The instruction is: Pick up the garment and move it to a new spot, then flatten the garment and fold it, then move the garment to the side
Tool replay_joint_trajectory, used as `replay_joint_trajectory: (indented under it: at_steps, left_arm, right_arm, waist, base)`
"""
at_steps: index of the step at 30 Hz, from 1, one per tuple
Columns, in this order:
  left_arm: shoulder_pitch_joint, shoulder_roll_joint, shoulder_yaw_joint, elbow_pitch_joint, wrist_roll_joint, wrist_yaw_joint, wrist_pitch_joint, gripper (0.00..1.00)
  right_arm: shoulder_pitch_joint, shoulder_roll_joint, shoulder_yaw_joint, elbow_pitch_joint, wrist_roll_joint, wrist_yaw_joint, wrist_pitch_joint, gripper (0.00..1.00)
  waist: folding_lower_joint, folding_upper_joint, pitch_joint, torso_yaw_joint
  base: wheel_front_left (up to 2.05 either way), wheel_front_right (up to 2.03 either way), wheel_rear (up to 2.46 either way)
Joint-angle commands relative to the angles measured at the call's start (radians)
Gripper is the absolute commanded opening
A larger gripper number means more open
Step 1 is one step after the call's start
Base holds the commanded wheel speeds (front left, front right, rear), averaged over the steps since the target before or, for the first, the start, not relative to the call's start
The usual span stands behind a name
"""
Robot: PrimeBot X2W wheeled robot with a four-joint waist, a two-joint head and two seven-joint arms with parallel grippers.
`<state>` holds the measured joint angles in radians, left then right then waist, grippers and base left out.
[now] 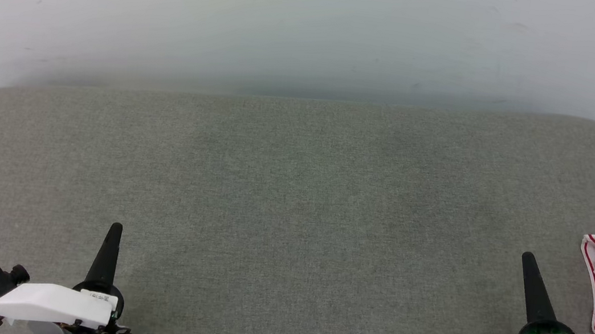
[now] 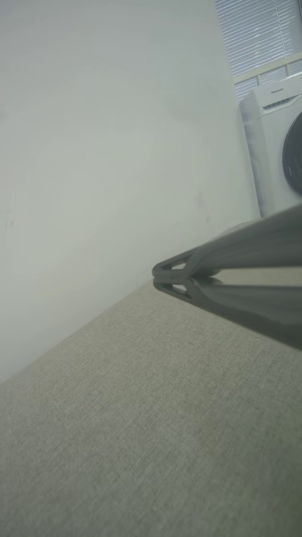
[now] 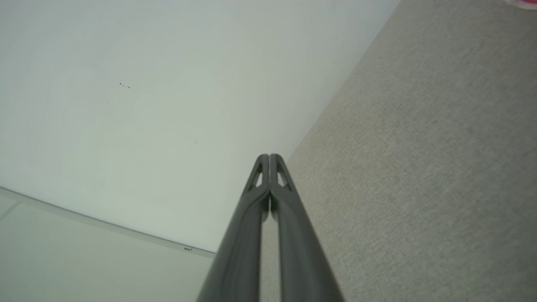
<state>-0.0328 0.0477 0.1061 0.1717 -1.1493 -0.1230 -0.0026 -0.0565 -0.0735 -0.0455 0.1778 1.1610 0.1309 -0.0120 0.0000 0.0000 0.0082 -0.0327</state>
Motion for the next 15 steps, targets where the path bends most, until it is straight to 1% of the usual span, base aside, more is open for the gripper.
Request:
replay_joint_trajectory:
  at_steps: [1,15]
  left_arm:
    - [-0.024,0.003,0.004,-0.002,-0.023,-0.004,0.006,0.0]
    - [-0.043,0.003,0.006,0.021,-0.156,-0.007,0.04,0.0]
  right_arm:
    - [-0.024,-0.007,-0.003,-0.003,0.027,0.0,0.005,0.0]
    - [-0.033,-0.005,-0.013,0.018,0.163,0.0,0.034,0.0]
  waist:
    - [0.0,0.0,0.0,0.001]
    - [0.0,0.0,-0.001,0.009]
  base:
    - [0.0,0.0,0.0]
    - [0.0,0.0,0.0]
